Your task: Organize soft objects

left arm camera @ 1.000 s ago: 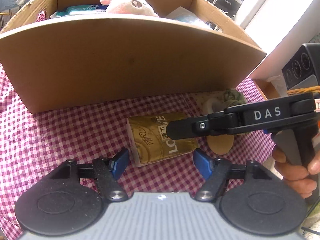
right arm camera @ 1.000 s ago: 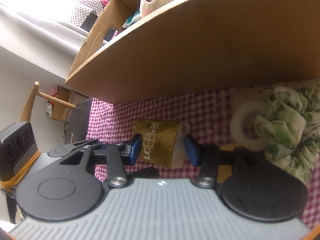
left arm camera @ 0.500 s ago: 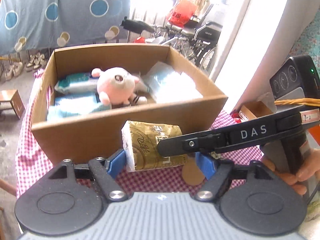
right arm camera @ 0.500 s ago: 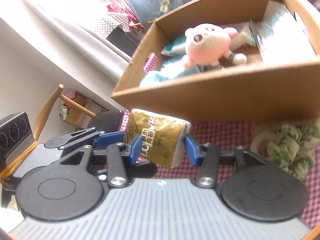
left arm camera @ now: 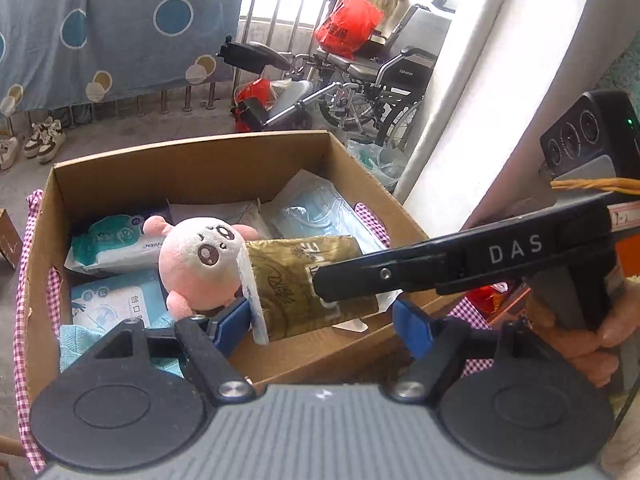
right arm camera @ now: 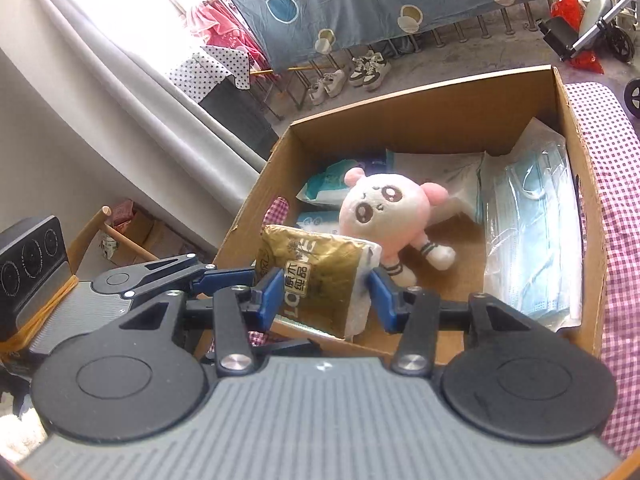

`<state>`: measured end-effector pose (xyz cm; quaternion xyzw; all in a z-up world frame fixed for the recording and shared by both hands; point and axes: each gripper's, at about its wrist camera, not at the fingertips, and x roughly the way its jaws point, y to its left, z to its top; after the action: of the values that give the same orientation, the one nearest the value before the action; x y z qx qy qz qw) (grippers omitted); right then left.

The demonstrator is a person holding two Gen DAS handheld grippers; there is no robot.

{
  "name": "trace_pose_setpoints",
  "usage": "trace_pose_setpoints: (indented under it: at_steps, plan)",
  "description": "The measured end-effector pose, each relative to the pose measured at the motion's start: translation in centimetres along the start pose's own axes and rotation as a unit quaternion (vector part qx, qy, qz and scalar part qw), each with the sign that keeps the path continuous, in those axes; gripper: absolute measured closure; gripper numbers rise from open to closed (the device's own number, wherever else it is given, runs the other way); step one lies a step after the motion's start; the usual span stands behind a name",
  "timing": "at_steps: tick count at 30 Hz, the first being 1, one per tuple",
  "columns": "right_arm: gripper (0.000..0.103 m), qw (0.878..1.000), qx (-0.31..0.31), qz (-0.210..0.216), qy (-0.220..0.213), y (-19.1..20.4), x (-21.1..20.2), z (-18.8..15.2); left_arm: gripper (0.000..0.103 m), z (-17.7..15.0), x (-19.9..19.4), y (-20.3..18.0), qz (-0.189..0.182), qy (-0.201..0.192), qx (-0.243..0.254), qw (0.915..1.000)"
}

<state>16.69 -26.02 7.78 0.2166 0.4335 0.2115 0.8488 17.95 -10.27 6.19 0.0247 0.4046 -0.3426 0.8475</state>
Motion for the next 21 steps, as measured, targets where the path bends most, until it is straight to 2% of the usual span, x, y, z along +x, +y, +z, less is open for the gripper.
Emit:
trace_pose_setpoints:
  at_steps: [4, 11, 16, 21]
  plan:
    - [0.055, 0.996, 0.053, 0.002, 0.066, -3.6, 3.7, 1.7, 0.025, 1.1, 4.1, 3.2, -0.024, 0.057, -0.059, 0.9964]
    - [0.053, 0.983, 0.093, -0.015, 0.159, -7.2, 8.8, 1.8, 0.023, 0.3, 9.1, 6.5, -0.051, 0.134, -0.134, 0.9805]
    - [0.047, 0.977, 0.092, -0.041, 0.189, -8.0, 10.7, 2.1, 0.022, -0.1, 9.4, 7.4, -0.041, 0.140, -0.142, 0.9790]
    - [0.042, 0.974, 0.082, -0.063, 0.202, -7.7, 11.7, 2.5, 0.022, -0.2, 6.9, 7.5, -0.032, 0.110, -0.139, 0.9837]
